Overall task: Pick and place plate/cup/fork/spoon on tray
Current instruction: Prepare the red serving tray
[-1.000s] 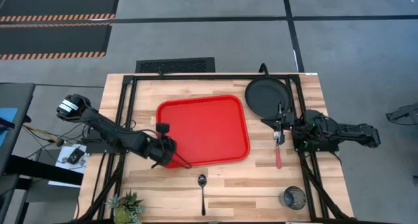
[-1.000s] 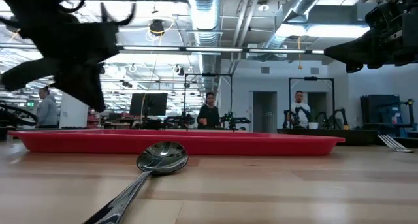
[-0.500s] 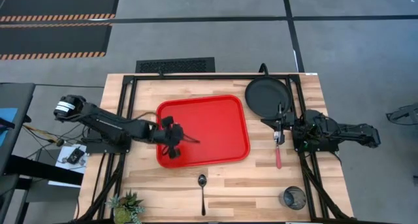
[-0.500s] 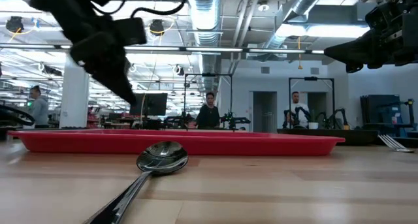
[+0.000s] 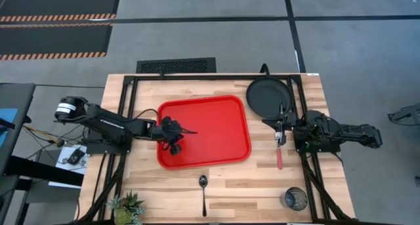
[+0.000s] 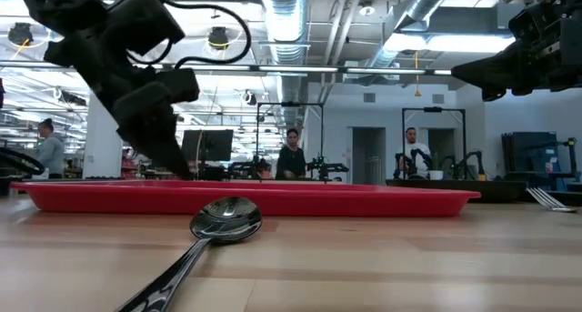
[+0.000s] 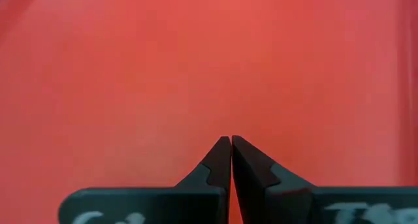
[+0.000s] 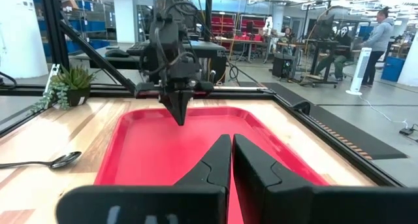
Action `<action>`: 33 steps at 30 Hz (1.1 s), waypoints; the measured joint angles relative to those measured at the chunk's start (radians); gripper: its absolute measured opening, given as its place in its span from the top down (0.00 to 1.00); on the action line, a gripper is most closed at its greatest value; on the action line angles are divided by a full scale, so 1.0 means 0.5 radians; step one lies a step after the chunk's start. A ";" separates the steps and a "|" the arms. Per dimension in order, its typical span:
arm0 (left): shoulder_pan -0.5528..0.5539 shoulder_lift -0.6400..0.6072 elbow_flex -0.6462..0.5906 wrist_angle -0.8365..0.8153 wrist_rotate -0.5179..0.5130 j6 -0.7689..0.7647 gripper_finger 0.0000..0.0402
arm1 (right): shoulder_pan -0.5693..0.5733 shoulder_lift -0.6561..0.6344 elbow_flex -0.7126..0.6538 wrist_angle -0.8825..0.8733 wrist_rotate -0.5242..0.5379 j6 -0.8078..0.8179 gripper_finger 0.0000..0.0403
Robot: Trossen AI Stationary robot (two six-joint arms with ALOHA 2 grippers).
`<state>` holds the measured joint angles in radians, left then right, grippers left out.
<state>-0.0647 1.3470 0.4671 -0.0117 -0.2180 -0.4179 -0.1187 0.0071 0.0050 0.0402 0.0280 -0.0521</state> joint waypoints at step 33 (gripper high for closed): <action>0.092 0.349 0.002 0.357 0.104 1.029 1.00 | 0.000 -0.002 0.000 0.033 -0.002 -0.018 0.94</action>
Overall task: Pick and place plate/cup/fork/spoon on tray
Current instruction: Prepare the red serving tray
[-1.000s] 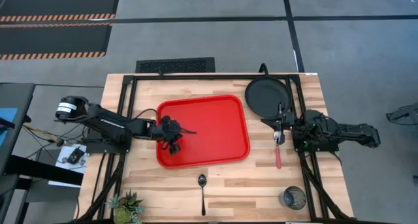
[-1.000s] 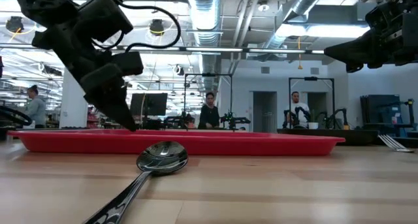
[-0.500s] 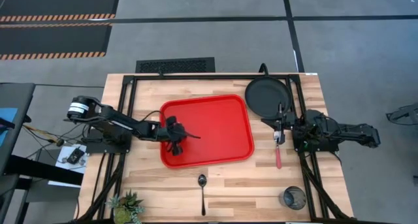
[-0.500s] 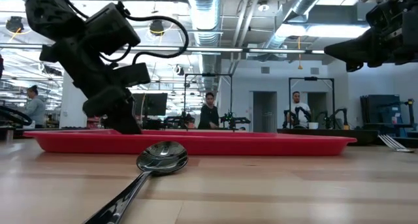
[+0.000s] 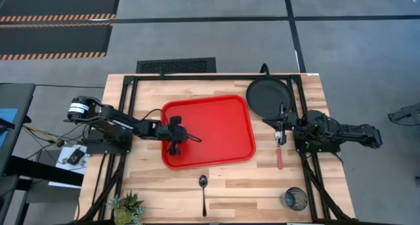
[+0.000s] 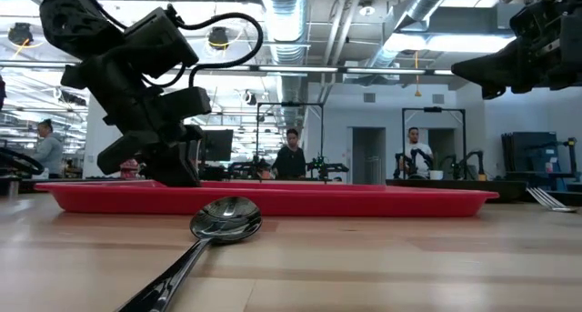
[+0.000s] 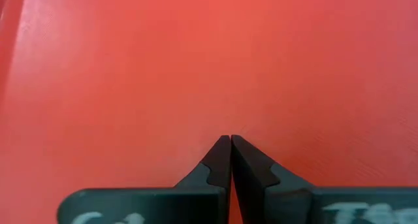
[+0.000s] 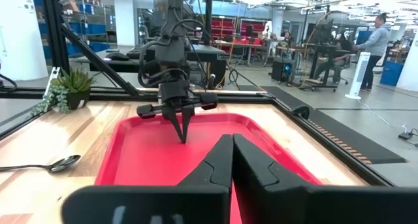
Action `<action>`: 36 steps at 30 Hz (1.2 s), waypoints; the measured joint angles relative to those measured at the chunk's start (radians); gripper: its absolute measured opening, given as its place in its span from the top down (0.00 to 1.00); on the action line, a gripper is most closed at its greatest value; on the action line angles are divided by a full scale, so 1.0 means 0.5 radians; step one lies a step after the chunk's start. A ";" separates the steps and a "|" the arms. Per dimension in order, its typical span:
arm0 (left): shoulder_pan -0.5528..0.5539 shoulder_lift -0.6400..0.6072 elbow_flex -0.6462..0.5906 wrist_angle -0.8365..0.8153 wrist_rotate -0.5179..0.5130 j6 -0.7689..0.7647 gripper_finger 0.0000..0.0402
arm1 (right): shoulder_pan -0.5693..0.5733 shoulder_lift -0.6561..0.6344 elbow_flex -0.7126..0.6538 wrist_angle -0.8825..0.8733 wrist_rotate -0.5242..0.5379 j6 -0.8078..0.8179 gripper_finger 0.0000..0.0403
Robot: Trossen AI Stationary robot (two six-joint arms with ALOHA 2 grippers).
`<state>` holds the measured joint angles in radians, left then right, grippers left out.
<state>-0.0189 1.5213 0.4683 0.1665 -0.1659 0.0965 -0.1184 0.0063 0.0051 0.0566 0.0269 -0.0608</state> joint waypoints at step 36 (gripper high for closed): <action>-0.029 -0.585 0.000 -0.777 -0.285 -0.555 1.00 | 0.837 2.220 0.773 -0.306 0.513 0.704 0.99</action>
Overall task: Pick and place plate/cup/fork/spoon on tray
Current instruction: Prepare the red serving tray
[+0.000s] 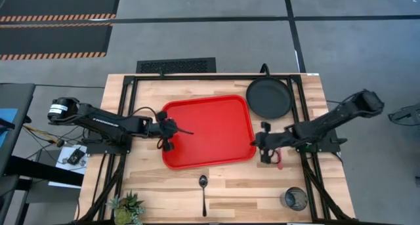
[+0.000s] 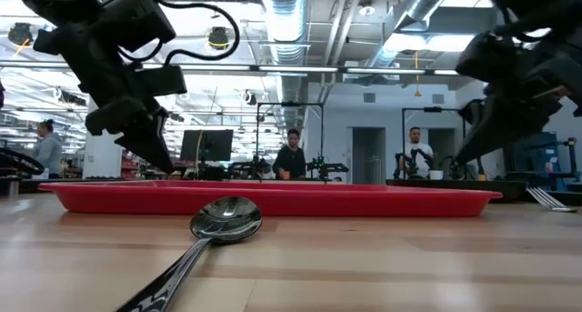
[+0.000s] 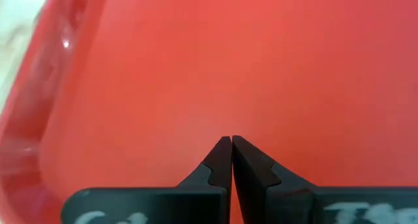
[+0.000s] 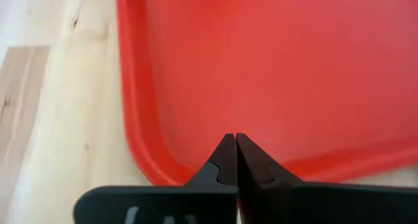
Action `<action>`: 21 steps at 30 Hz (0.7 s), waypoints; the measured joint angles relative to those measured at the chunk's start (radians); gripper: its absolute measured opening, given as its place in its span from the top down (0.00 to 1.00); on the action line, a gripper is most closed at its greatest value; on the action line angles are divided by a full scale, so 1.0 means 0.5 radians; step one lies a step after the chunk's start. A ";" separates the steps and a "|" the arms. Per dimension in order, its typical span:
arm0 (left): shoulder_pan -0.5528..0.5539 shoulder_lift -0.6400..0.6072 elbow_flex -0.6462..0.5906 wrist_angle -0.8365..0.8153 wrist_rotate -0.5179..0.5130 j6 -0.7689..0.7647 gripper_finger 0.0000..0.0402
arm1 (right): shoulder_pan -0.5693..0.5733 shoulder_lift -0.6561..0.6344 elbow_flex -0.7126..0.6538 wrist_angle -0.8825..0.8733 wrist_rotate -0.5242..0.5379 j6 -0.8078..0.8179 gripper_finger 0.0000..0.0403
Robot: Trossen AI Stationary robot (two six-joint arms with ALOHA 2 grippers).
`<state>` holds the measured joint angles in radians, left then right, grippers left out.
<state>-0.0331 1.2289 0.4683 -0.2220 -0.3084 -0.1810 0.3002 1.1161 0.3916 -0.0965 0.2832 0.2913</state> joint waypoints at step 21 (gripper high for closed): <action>0.046 0.001 -0.095 0.078 -0.342 -0.135 1.00 | 0.002 0.980 0.775 -0.374 -0.568 -0.111 0.99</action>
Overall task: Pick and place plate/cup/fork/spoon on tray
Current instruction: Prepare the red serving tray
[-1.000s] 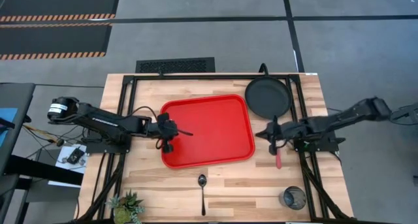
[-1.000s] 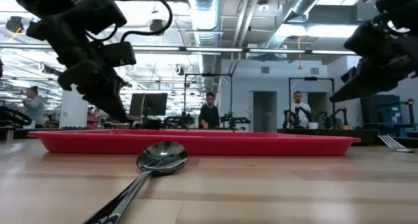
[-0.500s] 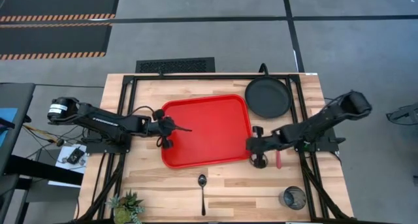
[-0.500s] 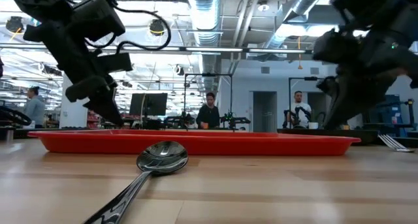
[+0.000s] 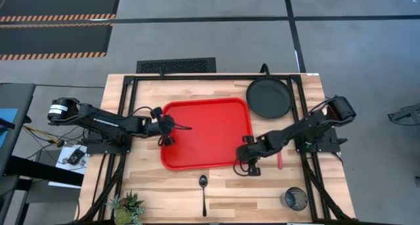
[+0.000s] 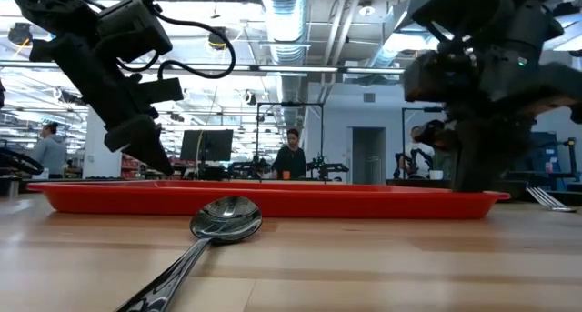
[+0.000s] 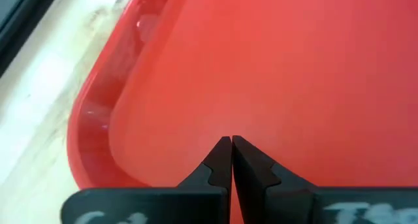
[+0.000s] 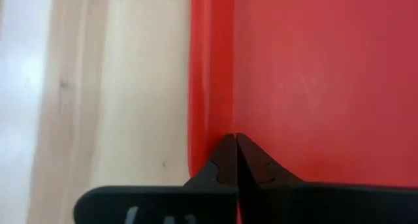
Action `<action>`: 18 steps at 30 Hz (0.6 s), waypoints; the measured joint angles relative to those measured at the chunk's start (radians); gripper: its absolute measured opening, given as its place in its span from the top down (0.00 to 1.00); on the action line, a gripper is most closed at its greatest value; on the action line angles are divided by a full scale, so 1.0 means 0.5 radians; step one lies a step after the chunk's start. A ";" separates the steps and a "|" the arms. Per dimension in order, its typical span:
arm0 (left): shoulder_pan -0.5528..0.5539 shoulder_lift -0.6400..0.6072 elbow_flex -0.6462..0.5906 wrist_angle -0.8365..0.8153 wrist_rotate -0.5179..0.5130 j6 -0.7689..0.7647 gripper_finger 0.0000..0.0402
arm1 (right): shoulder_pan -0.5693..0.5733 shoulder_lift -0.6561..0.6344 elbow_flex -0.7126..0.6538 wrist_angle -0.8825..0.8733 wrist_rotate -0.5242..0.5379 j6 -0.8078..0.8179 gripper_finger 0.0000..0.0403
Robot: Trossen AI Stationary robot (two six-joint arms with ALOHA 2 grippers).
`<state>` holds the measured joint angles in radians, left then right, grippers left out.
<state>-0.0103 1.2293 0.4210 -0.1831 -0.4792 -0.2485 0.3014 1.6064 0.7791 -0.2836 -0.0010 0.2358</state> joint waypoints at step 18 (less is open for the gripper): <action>0.310 -0.035 -0.001 0.140 0.021 0.237 1.00 | -0.001 0.007 0.073 0.045 -0.177 0.212 0.97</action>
<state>0.1450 1.2119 0.4206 -0.1129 -0.4686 -0.1302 0.3009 1.6100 0.8154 -0.2611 -0.0896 0.3415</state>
